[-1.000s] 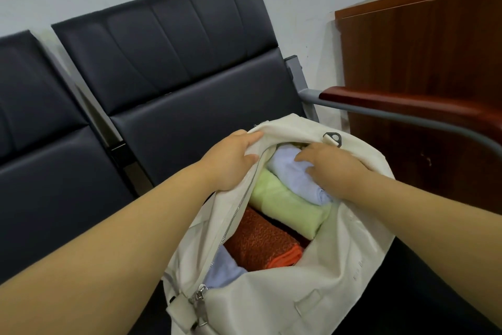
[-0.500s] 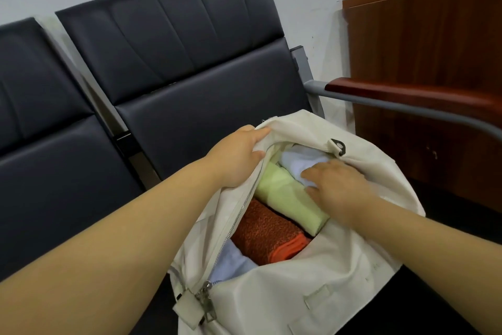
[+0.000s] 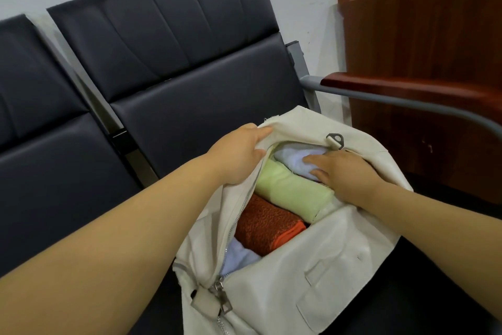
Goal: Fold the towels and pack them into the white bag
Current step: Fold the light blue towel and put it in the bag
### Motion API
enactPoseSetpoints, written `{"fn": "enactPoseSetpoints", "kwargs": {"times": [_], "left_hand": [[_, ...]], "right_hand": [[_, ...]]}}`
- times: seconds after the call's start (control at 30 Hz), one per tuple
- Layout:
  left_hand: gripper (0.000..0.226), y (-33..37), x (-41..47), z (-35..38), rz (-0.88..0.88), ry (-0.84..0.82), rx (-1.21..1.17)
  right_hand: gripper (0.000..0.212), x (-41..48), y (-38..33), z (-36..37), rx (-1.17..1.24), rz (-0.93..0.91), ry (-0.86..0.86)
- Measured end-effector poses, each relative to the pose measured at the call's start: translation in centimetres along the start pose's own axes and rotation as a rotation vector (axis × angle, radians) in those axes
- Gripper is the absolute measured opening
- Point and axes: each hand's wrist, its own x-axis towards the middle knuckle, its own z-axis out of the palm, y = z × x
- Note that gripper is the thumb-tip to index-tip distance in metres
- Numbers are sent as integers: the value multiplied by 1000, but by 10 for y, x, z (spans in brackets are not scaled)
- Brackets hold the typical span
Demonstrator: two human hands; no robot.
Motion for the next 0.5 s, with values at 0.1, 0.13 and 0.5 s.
{"fn": "enactPoseSetpoints", "kwargs": {"times": [0.1, 0.13, 0.5], "left_hand": [[57, 0, -2, 2, -10, -41, 17], [57, 1, -3, 4, -19, -41, 7], [55, -6, -122, 3, -217, 83, -280]], "right_hand": [[38, -14, -7, 0, 348, 185, -65], [41, -17, -9, -1, 408, 215, -103], [59, -49, -102, -37, 259, 185, -58]]}}
